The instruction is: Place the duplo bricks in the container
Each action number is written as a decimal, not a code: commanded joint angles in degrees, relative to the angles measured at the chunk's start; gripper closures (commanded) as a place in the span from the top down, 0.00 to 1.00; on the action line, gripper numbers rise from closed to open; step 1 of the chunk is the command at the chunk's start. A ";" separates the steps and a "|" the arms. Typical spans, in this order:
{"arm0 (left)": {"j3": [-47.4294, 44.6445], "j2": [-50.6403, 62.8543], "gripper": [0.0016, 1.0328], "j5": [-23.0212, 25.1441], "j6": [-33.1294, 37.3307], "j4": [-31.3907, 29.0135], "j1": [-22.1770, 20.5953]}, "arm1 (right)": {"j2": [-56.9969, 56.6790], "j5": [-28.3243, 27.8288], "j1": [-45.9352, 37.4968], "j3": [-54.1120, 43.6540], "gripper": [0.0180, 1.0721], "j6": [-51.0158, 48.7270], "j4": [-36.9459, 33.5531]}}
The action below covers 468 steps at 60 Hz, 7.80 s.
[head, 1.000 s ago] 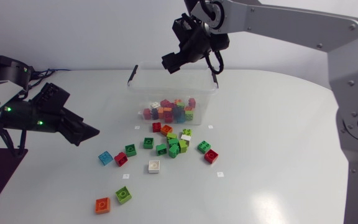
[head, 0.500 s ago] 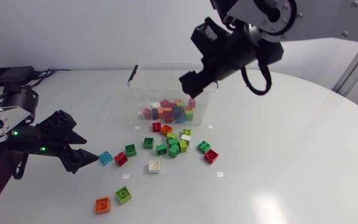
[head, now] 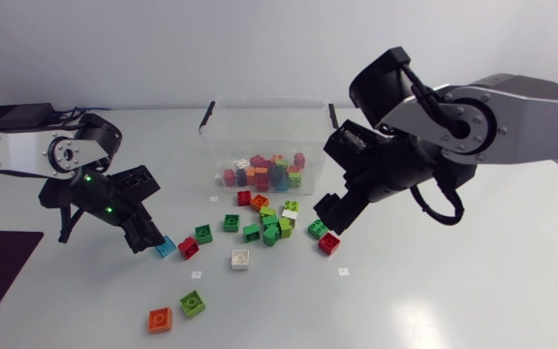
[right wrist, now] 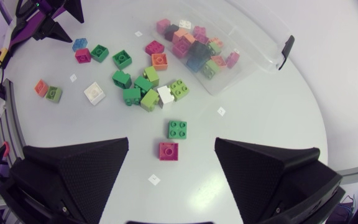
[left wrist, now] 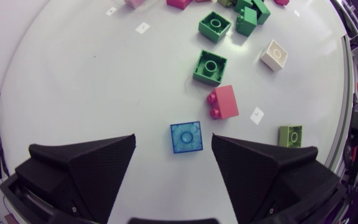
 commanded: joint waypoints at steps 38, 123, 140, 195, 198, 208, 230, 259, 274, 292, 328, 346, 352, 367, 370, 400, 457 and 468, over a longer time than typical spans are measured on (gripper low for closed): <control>7.20 13.60 0.44 -8.02 -4.34 -4.57 -5.74 | 2.03 0.16 0.01 -10.71 0.95 -2.42 5.53; 14.32 -14.00 0.36 17.38 -18.75 2.64 -2.05 | 26.73 -0.71 -3.60 4.14 0.57 -9.27 0.26; 15.99 -10.31 0.36 17.73 -24.02 9.67 -3.90 | 27.43 -0.71 -2.72 2.21 0.26 -8.04 2.37; 35.06 15.09 0.47 13.16 -31.76 21.10 -11.72 | 5.81 -2.56 -2.63 11.52 0.25 -4.70 -7.21; 35.94 15.97 0.56 12.10 -31.50 21.19 -11.98 | 5.81 -2.74 -2.63 12.40 0.25 -4.62 -6.86; 37.08 15.97 0.95 9.12 -31.14 21.80 -12.42 | 5.99 -3.53 -2.81 15.57 0.25 -3.39 -4.40; 36.29 5.69 0.95 7.09 -24.55 5.19 -10.58 | 12.49 -4.67 -4.30 25.15 0.25 -0.92 1.23; 15.37 -14.00 0.95 7.53 -10.23 -1.49 -3.28 | 23.30 -4.32 -5.36 34.29 0.25 -0.13 6.94; 3.68 -21.20 0.95 7.80 -2.05 -3.34 -1.88 | 29.45 -4.05 -5.00 41.14 0.26 0.04 6.94; -5.63 -26.13 0.95 7.53 5.68 -7.03 -1.88 | 37.10 -2.47 -5.71 47.65 0.70 0.13 6.68; -18.55 -32.19 0.93 1.82 17.28 -15.73 -10.67 | 22.07 -1.59 -4.21 33.85 0.95 -7.78 2.19; -19.78 -28.67 0.92 0.06 16.67 -14.76 -14.80 | 13.10 -0.98 -2.02 17.59 0.95 -12.61 1.31; -20.31 -25.51 0.89 -1.08 15.26 -13.00 -16.64 | 11.17 -0.19 -1.75 12.40 0.95 -13.14 2.02; -22.24 -21.47 0.80 -2.75 10.60 -8.70 -19.37 | 8.97 2.71 -1.49 3.79 0.95 -13.76 5.36; -22.60 -20.59 0.79 -3.10 10.25 -7.99 -19.54 | 8.71 2.98 -1.49 3.00 0.95 -13.49 5.71; -25.23 -12.15 0.37 -3.28 4.36 0.36 -21.74 | 14.07 3.59 -0.43 -0.43 0.95 -3.56 4.13; -4.84 -24.46 0.34 2.17 1.82 -9.58 -14.62 | 30.24 1.48 -3.07 8.45 0.85 -4.00 8.52; 1.05 -23.40 0.34 5.25 -1.17 -8.17 -14.09 | 32.62 0.95 -3.60 10.91 0.68 -4.26 7.03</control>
